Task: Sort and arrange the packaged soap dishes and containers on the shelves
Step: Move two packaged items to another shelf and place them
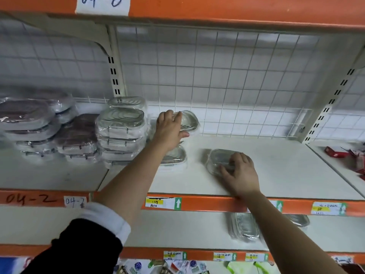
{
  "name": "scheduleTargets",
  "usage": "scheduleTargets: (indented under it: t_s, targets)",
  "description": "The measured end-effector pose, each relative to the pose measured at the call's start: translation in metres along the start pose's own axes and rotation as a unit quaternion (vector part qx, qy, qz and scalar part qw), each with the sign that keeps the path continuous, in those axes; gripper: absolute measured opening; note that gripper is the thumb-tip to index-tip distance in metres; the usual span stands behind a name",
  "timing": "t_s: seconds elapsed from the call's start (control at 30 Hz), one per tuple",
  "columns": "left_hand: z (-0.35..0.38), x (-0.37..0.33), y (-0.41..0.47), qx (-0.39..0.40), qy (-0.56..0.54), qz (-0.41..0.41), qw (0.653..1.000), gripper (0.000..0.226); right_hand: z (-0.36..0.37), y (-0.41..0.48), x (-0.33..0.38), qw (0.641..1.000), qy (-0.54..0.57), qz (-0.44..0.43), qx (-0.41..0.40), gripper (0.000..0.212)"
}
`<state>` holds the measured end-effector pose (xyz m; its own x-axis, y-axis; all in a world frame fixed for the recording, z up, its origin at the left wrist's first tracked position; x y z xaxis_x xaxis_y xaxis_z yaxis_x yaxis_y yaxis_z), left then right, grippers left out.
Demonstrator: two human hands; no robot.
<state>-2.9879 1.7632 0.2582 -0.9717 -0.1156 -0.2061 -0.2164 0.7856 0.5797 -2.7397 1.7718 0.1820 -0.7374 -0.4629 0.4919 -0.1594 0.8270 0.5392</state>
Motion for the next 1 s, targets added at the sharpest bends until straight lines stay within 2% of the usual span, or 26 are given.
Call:
scheduleTargets:
  t_s: [0.17, 0.23, 0.37, 0.53, 0.63, 0.73, 0.8, 1.0]
  targets:
    - [0.026, 0.014, 0.012, 0.110, 0.086, 0.042, 0.989, 0.065, 0.008, 0.007, 0.001, 1.000, -0.008, -0.008, -0.009, 0.030]
    - [0.033, 0.019, 0.009, 0.128, 0.062, 0.047, 0.989, 0.054, 0.009, 0.009, 0.000, 1.000, -0.011, -0.008, -0.017, 0.031]
    - [0.034, 0.029, 0.008, 0.071, 0.032, 0.024, 0.997, 0.038, 0.011, 0.010, -0.002, 0.999, -0.021, -0.010, -0.023, 0.034]
    - [0.039, 0.032, 0.002, 0.037, 0.052, -0.017, 0.998, 0.032, 0.014, 0.010, -0.004, 0.999, -0.031, -0.004, -0.007, 0.045]
    - [0.040, 0.028, 0.000, 0.039, 0.060, -0.026, 0.997, 0.038, 0.015, 0.010, -0.007, 1.000, -0.007, 0.020, -0.003, 0.046]
    - [0.033, 0.025, -0.014, -0.007, 0.051, -0.026, 0.998, 0.053, 0.016, 0.010, -0.010, 1.000, -0.002, 0.020, 0.001, 0.050]
    - [0.029, 0.021, -0.030, -0.040, 0.041, -0.009, 0.998, 0.050, 0.017, 0.011, -0.010, 1.000, -0.003, 0.024, 0.003, 0.053]
    - [0.003, 0.005, -0.110, -0.127, -0.080, 0.057, 0.987, 0.026, 0.017, 0.009, -0.009, 1.000, -0.014, 0.019, 0.007, 0.054]
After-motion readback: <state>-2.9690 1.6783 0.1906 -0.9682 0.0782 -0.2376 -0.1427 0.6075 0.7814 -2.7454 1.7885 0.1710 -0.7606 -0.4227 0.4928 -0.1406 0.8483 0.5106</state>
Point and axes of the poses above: each hand's wrist, its own y-axis towards the middle knuckle, its own z-axis out of the palm, x = y × z, the point moved 5 cm from there along y, towards the middle knuckle, and after that the axes turned 12 degrees about -x, right-handed, at the moved point
